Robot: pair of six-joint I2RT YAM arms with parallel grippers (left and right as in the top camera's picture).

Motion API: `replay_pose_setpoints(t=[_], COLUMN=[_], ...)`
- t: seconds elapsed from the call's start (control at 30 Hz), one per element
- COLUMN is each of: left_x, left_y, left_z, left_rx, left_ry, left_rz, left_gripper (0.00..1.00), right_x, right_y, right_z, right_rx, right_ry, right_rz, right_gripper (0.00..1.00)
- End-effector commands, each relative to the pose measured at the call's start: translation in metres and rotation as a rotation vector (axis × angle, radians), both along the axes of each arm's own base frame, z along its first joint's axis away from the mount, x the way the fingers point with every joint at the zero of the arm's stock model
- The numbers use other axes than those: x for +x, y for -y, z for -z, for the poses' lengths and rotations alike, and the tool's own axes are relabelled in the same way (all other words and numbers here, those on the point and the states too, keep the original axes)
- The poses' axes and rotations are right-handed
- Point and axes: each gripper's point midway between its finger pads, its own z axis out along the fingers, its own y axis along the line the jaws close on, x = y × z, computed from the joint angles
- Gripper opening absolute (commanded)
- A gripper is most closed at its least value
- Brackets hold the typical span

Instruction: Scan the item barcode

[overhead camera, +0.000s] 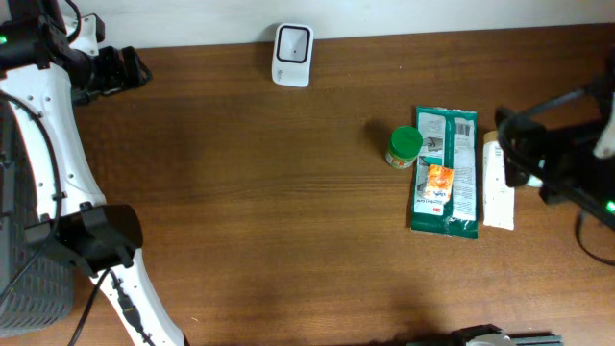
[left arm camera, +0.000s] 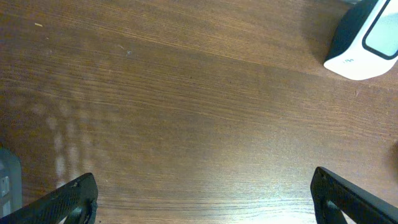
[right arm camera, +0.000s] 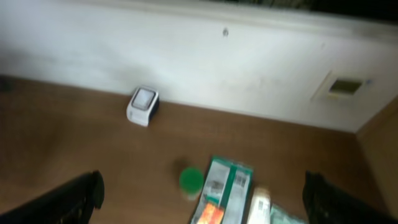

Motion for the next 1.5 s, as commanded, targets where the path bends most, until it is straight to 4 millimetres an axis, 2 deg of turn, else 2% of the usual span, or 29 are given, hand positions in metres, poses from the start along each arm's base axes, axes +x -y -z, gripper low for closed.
replay_pose_setpoints(t=[0.0,0.07,0.13,0.2,0.27,0.33,0.43,0.53,0.57,0.77,0.87,0.9,0.97,1.47], left_x=[0.002,0.002,0.002,0.002,0.002,0.002,0.002,0.002,0.002,0.002,0.002,0.002,0.002,0.002], left_y=[0.001,0.001,0.001,0.001,0.001,0.001,0.001,0.001,0.001,0.001,0.001,0.001,0.001,0.001], left_z=[-0.002,-0.002,-0.002,-0.002,-0.002,-0.002,-0.002,-0.002,-0.002,-0.002,-0.002,-0.002,-0.002,-0.002], left_rx=[-0.005,-0.005,-0.005,-0.005,-0.005,-0.005,-0.005,-0.005,-0.005,-0.005,-0.005,-0.005,-0.005,-0.005], left_ry=[0.011,0.011,0.012,0.012,0.012,0.012,0.012,0.012,0.011,0.012,0.012,0.012,0.012,0.012], left_rz=[0.008,0.008,0.008,0.008,0.008,0.008,0.008,0.008,0.008,0.008,0.008,0.008,0.008,0.008], left_gripper=[0.99,0.99,0.99,0.99,0.99,0.99,0.99,0.99,0.99,0.99,0.99,0.99,0.99,0.99], right_x=[0.025,0.042,0.06,0.063,0.055,0.036,0.016,0.006,0.004,0.005,0.005,0.004,0.004,0.004], right_y=[0.002,0.0,-0.002,0.001,0.003,0.004,0.005,0.004,0.005,0.002,-0.004,-0.006,-0.006,-0.006], right_z=[0.023,0.04,0.074,0.102,0.145,0.197,0.243,0.271,0.286,0.324,0.341,0.353,0.352,0.352], right_rx=[-0.093,-0.119,-0.119,-0.107,-0.1,-0.095,-0.091,-0.089,-0.089,-0.088,-0.083,-0.077,-0.027,-0.027], right_ry=[0.023,0.078,0.19,0.259,0.35,0.419,0.477,0.496,0.494,0.464,0.406,0.357,0.353,0.353], right_rz=[-0.011,-0.021,-0.021,-0.019,-0.013,-0.009,-0.008,-0.014,-0.013,-0.029,-0.065,-0.081,-0.066,-0.066], right_gripper=[0.98,0.99,0.98,0.98,0.98,0.98,0.98,0.98,0.98,0.98,0.98,0.98,0.98,0.98])
